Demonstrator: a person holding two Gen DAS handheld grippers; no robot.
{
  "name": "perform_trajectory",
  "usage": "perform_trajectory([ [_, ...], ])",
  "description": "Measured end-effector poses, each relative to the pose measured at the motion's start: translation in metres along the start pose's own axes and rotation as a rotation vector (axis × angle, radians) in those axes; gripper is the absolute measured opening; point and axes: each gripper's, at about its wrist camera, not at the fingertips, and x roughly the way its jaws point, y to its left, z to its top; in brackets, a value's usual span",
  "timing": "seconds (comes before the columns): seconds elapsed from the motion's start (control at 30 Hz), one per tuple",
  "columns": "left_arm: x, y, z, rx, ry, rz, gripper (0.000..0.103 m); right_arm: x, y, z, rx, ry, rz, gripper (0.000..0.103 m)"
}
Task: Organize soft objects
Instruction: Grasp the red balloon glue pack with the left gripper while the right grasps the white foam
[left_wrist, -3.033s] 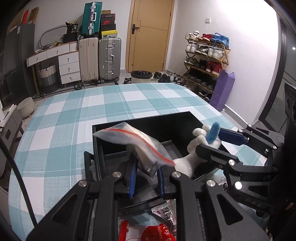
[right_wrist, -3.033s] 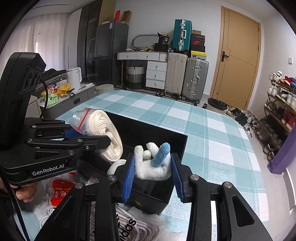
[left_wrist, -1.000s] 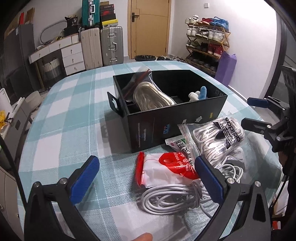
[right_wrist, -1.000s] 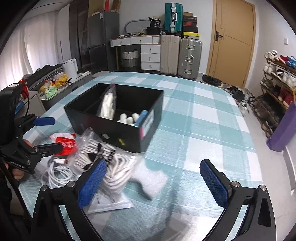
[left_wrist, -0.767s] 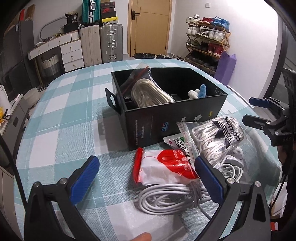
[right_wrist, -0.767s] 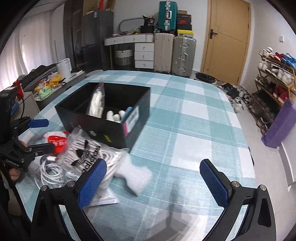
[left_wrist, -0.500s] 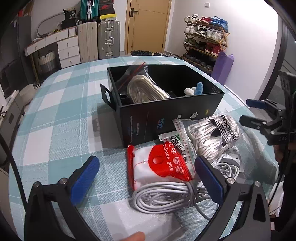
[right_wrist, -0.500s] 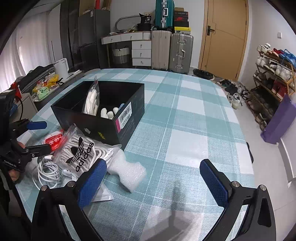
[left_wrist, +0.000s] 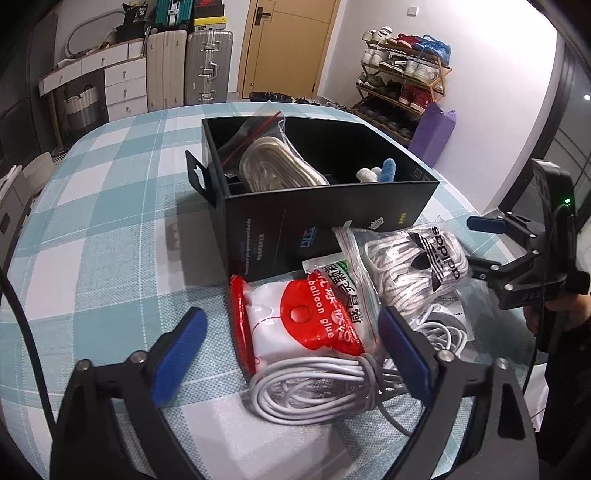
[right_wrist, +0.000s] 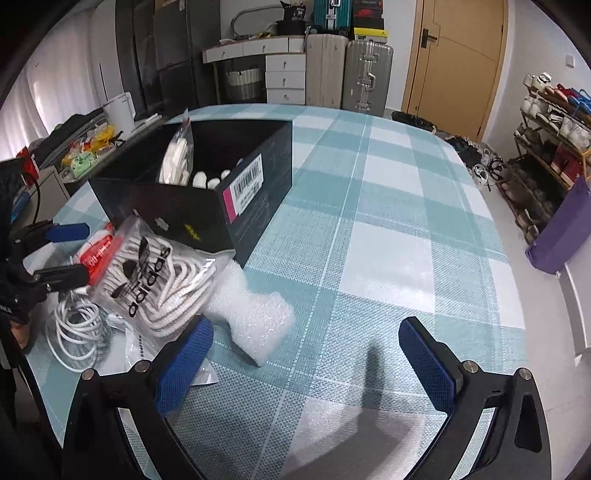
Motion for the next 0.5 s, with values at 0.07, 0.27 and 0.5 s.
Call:
perform_trajectory([
  [0.07,-0.0006,-0.0018,-0.0008,0.006,-0.001,-0.004,0.088,0.0042,0.0008,-0.0003,0.0,0.012,0.006,0.102],
  [0.27,-0.0003,-0.0044,-0.0003,0.015,0.003,-0.017,0.076,0.009,0.0037,0.0001,-0.006,0.013,0.017,0.097],
  [0.5,-0.0016,-0.0059,0.0,0.033,0.005,-0.02,0.063,0.0106,0.0086,-0.0003,-0.027,0.016,0.053,0.074],
])
